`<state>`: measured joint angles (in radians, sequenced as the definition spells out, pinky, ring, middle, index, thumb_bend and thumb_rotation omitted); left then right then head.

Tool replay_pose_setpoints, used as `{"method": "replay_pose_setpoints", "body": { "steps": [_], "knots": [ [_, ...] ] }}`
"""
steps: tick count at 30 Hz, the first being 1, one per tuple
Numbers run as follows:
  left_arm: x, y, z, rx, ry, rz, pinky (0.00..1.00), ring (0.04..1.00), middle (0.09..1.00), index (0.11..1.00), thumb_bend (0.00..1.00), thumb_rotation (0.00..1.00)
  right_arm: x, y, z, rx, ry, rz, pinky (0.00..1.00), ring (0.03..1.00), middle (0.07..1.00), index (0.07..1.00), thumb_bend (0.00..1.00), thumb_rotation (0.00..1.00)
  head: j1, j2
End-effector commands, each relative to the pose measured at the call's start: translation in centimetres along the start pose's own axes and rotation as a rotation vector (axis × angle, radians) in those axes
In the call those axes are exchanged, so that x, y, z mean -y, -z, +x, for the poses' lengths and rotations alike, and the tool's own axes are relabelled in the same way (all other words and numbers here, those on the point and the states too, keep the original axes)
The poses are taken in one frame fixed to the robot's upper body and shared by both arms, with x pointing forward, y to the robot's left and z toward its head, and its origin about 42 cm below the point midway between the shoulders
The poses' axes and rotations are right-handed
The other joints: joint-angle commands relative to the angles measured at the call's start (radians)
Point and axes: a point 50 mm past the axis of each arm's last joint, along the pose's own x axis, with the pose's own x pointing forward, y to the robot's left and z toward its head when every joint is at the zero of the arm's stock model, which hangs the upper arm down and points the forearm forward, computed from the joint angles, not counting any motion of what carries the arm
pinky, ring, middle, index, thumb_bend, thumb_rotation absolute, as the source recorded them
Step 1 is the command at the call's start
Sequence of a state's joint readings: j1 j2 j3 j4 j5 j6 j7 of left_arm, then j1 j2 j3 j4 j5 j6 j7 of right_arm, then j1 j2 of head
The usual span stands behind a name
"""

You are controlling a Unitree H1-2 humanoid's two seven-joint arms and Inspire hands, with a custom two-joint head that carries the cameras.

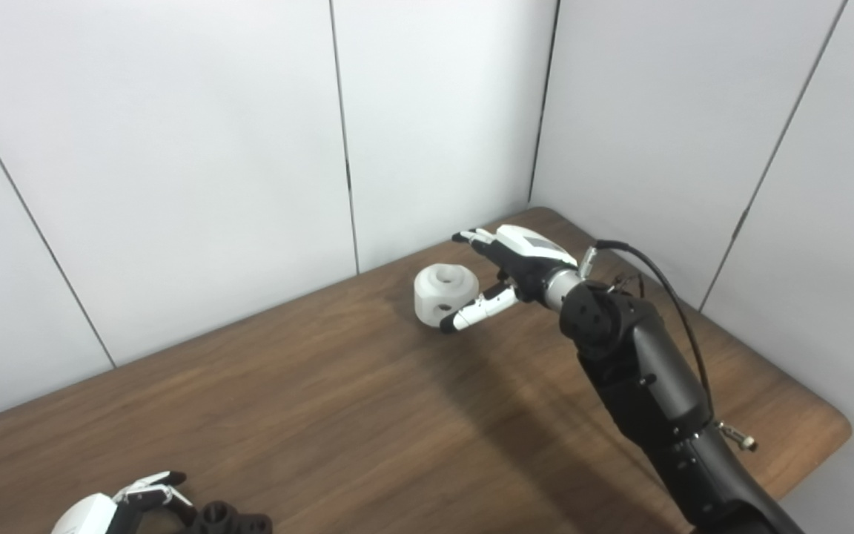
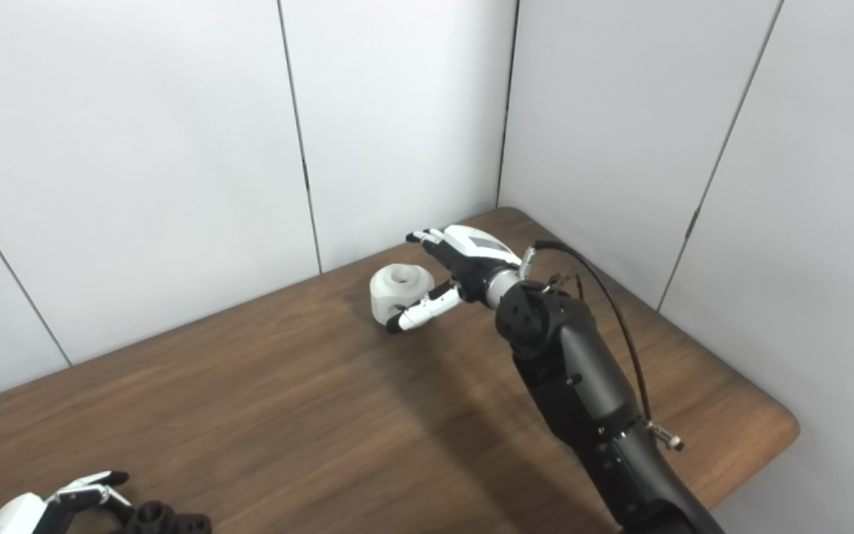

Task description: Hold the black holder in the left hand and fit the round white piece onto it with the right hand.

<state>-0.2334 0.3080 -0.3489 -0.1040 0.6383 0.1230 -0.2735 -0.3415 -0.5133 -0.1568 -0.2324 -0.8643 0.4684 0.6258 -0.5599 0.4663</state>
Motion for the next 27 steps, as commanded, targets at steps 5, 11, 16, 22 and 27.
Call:
{"method": "replay_pose_setpoints", "body": {
  "steps": [5,11,16,22,27],
  "knots": [
    [0.5,0.4,-1.4,-0.034,0.045,0.006,0.84,0.861,0.839,0.484,0.51,0.04,3.6,-0.5,1.0,-0.004,0.112,-0.064,0.83,0.996,1.0,0.95,1.0,0.52,0.004,0.003],
    [0.4,0.5,-2.2,-0.031,0.042,0.007,0.86,0.86,0.839,0.484,0.51,0.04,3.4,-0.4,2.6,-0.021,0.115,-0.059,0.84,0.996,1.0,0.938,1.0,0.49,0.005,0.001],
    [0.3,0.6,-3.0,-0.018,0.041,0.004,0.84,0.857,0.839,0.483,0.51,0.04,2.9,-0.2,3.6,-0.048,0.127,-0.068,0.83,0.99,1.0,0.924,1.0,0.48,0.011,0.003],
    [0.2,0.4,-3.7,-0.013,0.037,-0.002,0.84,0.857,0.841,0.483,0.51,0.04,2.3,-0.1,4.8,-0.08,0.127,-0.085,0.8,0.978,1.0,0.92,1.0,0.48,0.022,0.012],
    [0.0,0.3,-4.2,-0.012,0.035,-0.003,0.83,0.855,0.84,0.483,0.51,0.04,2.0,-0.3,5.5,-0.089,0.11,-0.101,0.79,0.976,1.0,0.915,1.0,0.47,0.026,0.016]
  ]
}}
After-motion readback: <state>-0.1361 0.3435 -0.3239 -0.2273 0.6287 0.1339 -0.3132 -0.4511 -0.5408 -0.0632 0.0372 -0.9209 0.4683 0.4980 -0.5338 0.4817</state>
